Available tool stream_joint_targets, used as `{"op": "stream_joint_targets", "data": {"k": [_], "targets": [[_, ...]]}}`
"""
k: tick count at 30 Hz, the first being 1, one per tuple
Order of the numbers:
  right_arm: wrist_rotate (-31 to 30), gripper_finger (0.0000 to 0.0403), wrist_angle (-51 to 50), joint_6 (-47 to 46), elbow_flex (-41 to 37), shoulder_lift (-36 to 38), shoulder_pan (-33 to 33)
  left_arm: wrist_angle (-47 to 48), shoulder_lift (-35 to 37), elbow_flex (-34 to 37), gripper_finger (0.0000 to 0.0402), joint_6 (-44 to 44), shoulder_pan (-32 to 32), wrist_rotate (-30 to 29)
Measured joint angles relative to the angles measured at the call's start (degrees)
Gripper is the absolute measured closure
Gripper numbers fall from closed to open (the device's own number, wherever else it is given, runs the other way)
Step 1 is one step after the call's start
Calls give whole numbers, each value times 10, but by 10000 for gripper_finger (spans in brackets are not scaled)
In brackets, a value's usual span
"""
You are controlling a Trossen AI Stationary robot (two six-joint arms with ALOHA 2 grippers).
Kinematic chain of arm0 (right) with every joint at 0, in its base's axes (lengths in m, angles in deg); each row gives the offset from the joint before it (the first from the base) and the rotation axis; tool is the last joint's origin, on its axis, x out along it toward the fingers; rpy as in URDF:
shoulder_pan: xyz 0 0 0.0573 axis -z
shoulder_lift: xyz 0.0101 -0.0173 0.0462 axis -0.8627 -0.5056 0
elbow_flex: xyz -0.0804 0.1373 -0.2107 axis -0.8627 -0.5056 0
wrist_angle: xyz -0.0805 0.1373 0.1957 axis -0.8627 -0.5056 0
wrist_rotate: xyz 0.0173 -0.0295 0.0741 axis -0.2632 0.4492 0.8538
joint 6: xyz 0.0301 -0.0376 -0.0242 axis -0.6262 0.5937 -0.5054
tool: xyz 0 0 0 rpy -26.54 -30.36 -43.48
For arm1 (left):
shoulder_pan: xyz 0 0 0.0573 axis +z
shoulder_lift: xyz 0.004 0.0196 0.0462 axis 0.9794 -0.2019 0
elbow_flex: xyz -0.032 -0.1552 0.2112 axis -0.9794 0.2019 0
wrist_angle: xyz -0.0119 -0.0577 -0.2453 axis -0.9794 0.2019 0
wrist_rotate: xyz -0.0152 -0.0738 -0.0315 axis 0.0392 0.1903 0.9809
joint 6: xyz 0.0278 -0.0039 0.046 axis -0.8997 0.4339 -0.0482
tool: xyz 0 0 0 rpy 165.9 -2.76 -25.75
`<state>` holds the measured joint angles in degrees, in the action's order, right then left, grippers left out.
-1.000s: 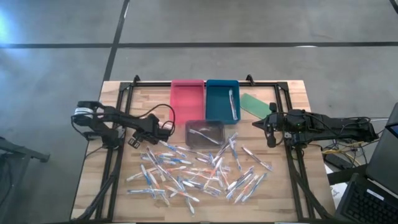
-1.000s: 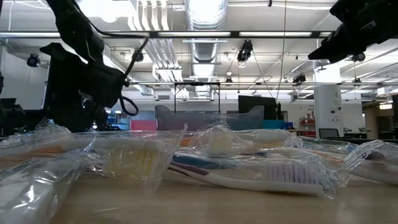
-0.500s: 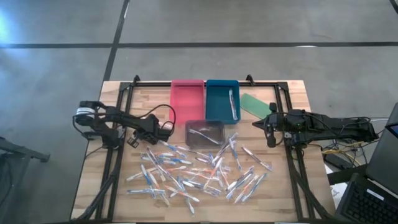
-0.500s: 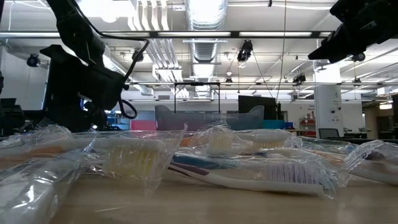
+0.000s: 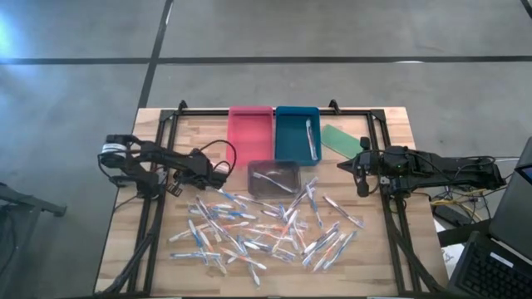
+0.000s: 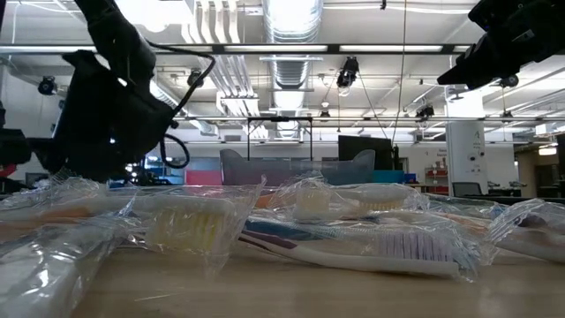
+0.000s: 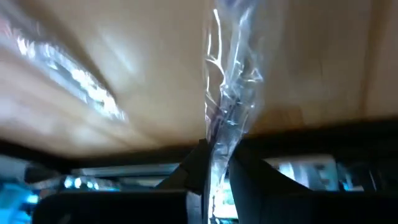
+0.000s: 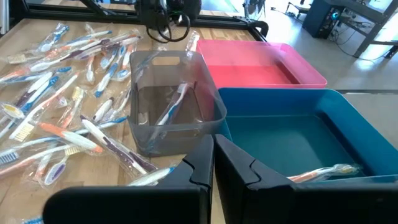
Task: Pick & Place Toothbrushes
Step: Put the purple toothbrush into the pink bin
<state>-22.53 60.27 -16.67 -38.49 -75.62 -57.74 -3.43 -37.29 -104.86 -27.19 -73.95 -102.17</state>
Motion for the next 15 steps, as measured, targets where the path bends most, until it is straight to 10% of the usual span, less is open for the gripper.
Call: {"op": "stream_joint_targets", "data": {"k": [15], "targets": [[0, 394, 0, 0, 0, 0, 0, 6, 93, -171, 375, 50, -1, 1]]}}
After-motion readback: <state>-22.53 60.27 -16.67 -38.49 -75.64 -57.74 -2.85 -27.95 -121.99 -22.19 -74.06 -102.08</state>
